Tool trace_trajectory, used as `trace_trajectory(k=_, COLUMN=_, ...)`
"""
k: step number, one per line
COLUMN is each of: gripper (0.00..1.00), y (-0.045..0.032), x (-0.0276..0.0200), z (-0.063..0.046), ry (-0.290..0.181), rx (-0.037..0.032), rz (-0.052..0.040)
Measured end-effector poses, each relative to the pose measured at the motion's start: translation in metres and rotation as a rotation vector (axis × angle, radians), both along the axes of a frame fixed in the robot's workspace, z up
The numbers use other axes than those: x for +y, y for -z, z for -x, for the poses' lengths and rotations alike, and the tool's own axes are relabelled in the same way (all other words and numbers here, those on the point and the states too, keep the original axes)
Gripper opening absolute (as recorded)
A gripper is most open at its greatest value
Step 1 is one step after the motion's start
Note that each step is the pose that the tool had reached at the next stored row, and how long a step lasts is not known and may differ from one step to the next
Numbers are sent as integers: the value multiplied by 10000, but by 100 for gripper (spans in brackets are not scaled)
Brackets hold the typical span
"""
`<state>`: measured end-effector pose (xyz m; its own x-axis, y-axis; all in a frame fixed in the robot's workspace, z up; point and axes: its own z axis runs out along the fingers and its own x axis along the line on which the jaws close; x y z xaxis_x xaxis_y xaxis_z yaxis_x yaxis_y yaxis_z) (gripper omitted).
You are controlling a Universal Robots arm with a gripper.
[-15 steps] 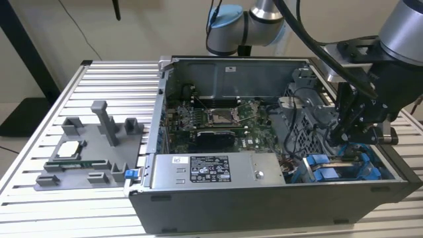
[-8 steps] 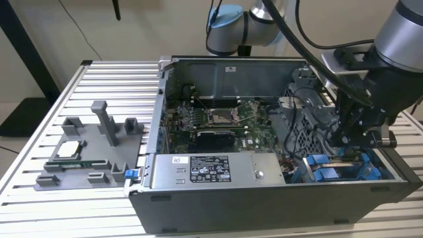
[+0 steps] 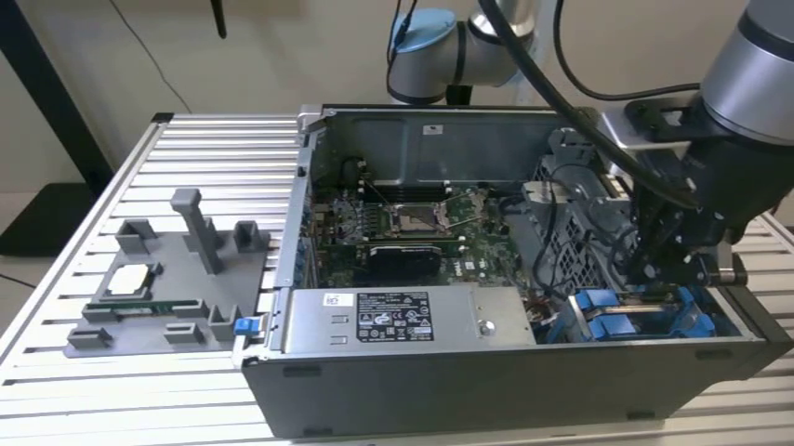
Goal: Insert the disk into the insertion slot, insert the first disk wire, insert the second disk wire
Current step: 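Insert the second disk wire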
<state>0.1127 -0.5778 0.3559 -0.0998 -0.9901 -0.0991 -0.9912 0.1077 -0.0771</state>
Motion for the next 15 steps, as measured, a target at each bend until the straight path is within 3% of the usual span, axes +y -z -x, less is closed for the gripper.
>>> trace_trajectory(k=4, gripper=0, y=34, x=-5, z=-4, ry=0, rx=-41, rz=137)
trace_trajectory(k=10, gripper=0, y=83, x=-5, z=-9, ry=2, rx=-228, rz=148)
trace_trajectory(k=15, gripper=0, y=91, x=0, z=-17, ry=3, rx=-308, rz=148)
